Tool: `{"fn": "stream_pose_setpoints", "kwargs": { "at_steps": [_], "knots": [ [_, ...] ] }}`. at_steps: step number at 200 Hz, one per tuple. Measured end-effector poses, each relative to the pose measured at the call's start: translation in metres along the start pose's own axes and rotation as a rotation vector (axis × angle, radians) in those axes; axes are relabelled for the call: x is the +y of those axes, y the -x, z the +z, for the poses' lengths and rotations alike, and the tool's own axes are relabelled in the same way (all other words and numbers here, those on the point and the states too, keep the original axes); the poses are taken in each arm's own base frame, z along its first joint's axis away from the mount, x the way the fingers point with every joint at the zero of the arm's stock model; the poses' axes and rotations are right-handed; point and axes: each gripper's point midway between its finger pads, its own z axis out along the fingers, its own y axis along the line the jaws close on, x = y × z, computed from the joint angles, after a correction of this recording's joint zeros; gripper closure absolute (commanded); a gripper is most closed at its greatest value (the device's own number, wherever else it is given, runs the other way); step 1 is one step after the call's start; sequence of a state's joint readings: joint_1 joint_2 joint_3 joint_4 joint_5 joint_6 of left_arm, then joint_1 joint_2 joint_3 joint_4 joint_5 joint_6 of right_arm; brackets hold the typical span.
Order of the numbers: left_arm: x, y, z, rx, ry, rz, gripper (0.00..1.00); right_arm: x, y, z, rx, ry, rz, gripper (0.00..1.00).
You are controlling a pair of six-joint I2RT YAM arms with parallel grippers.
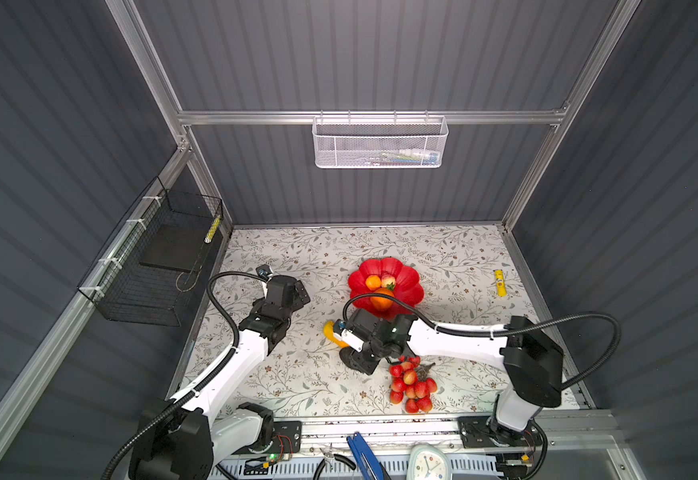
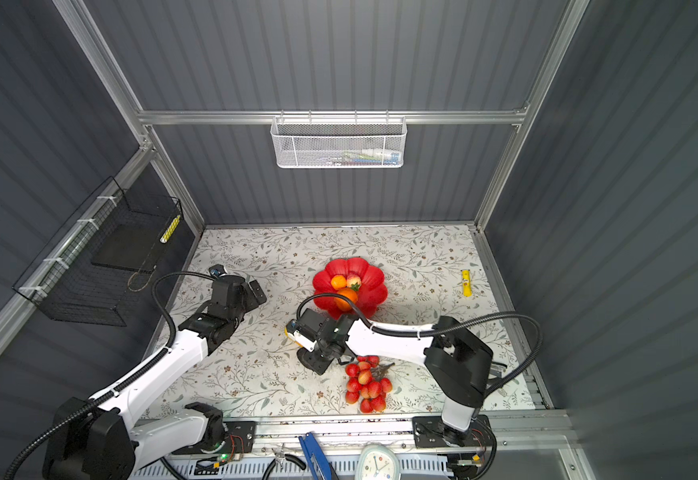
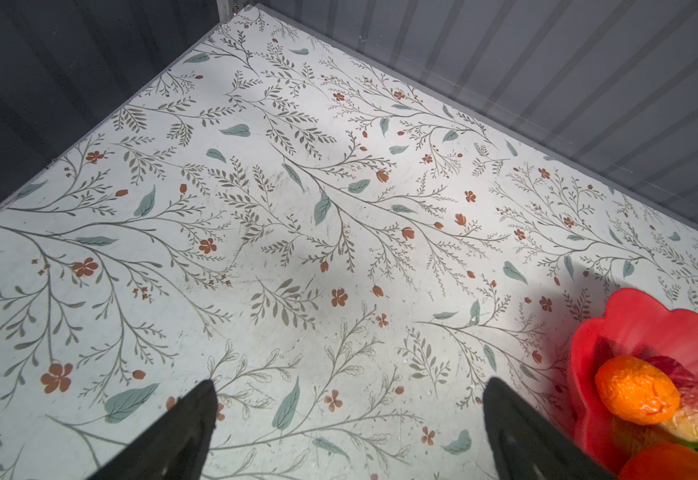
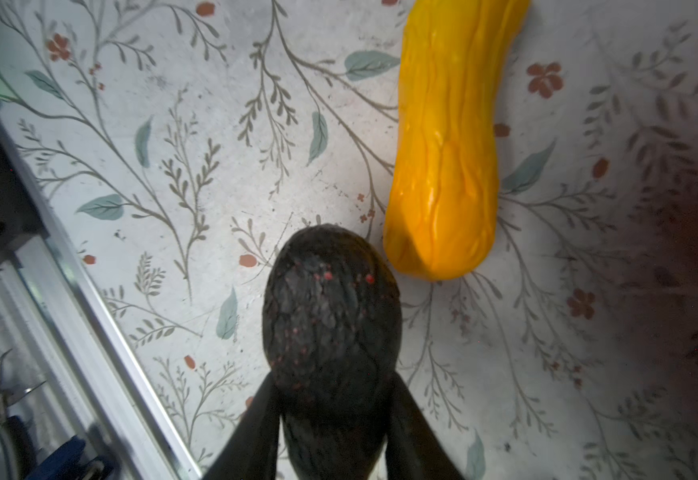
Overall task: Place and organize the fake fruits in the fruit bowl
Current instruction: 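Reach the right gripper to the dark avocado and grasp it, then place the avocado in the red bowl with the right gripper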
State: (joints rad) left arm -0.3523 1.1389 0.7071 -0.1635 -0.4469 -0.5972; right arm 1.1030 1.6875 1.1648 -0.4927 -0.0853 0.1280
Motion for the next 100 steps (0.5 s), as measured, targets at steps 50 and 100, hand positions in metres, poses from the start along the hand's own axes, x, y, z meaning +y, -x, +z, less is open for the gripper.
{"fn": "stream_pose_setpoints", "kwargs": {
  "at_steps": [50,100],
  "knots": [
    [-0.006,-0.010,0.005,0.047,-0.029,-0.036,0.00,-0.061,0.045,-0.111,-0.306,-0.025,0.242,0.75],
    [-0.019,-0.036,0.009,0.159,-0.106,-0.106,0.01,-0.196,0.028,-0.106,-0.351,-0.189,0.653,0.75]
  ]
}}
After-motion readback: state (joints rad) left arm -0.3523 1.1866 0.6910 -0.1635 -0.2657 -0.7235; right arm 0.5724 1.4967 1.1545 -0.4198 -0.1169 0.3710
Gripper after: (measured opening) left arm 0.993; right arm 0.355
